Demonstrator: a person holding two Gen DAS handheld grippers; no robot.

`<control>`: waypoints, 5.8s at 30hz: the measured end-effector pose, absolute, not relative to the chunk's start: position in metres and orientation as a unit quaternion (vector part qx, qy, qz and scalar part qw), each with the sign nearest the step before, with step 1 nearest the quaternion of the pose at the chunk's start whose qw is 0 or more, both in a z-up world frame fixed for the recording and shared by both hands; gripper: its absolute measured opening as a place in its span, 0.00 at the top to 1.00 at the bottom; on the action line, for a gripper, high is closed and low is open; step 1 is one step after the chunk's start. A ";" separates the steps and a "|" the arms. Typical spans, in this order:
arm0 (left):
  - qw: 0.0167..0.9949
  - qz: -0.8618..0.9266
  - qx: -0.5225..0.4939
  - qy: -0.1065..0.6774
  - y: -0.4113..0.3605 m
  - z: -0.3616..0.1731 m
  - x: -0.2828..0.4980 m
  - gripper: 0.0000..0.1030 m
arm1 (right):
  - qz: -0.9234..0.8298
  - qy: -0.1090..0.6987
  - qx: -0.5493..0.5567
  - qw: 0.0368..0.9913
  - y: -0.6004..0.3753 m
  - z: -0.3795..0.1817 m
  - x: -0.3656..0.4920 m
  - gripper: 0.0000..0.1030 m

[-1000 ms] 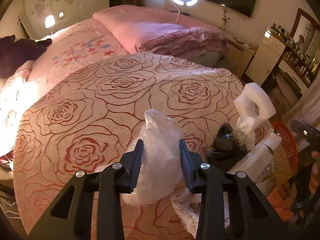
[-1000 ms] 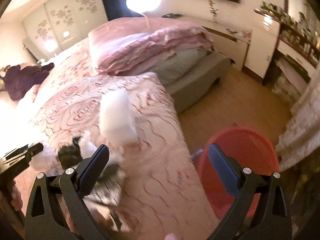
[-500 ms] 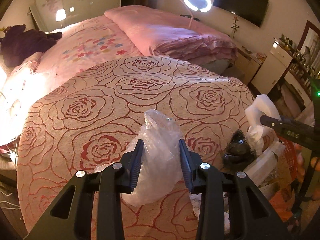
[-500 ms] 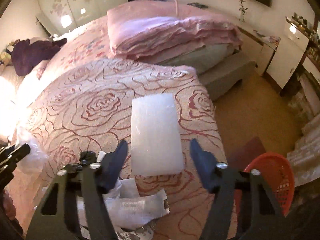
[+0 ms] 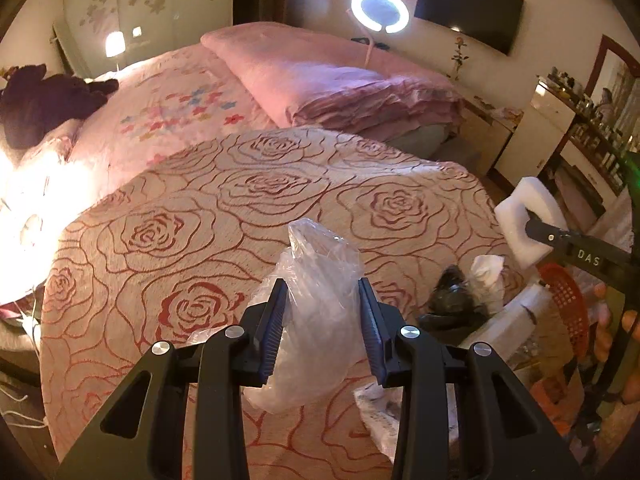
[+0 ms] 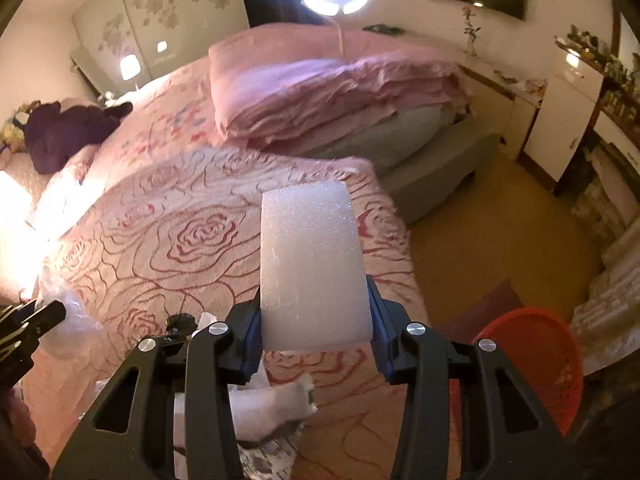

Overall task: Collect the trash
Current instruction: 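Carry the plastic bag and foam block over the red wastebasket with both tools, then open both tools to drop the bag and foam block into the wastebasket, then grasp the black plastic bag with the left tool while the right tool grasps the green snack packet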

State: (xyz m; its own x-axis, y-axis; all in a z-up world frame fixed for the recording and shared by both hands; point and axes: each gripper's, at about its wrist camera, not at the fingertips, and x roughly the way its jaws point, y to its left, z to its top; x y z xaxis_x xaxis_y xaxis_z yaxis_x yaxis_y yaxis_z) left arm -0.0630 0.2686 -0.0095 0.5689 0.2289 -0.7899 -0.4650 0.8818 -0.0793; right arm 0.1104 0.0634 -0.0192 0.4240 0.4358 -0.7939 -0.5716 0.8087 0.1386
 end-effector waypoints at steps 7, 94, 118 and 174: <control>0.887 0.179 -0.122 0.408 0.245 0.008 -0.056 0.67 | 0.285 0.425 -0.061 0.857 0.028 0.000 0.098 0.59; 0.898 -0.035 -0.021 0.438 0.020 0.004 0.065 0.24 | 0.103 0.461 0.042 0.880 -0.189 -0.057 0.072 0.34; 0.913 0.102 -0.059 0.390 0.158 0.047 -0.019 0.21 | 0.198 0.450 0.012 0.871 -0.122 -0.040 0.042 0.28; 0.876 0.061 -0.144 0.457 0.171 -0.040 -0.158 0.59 | 0.374 0.470 -0.144 0.786 -0.014 -0.074 -0.062 0.46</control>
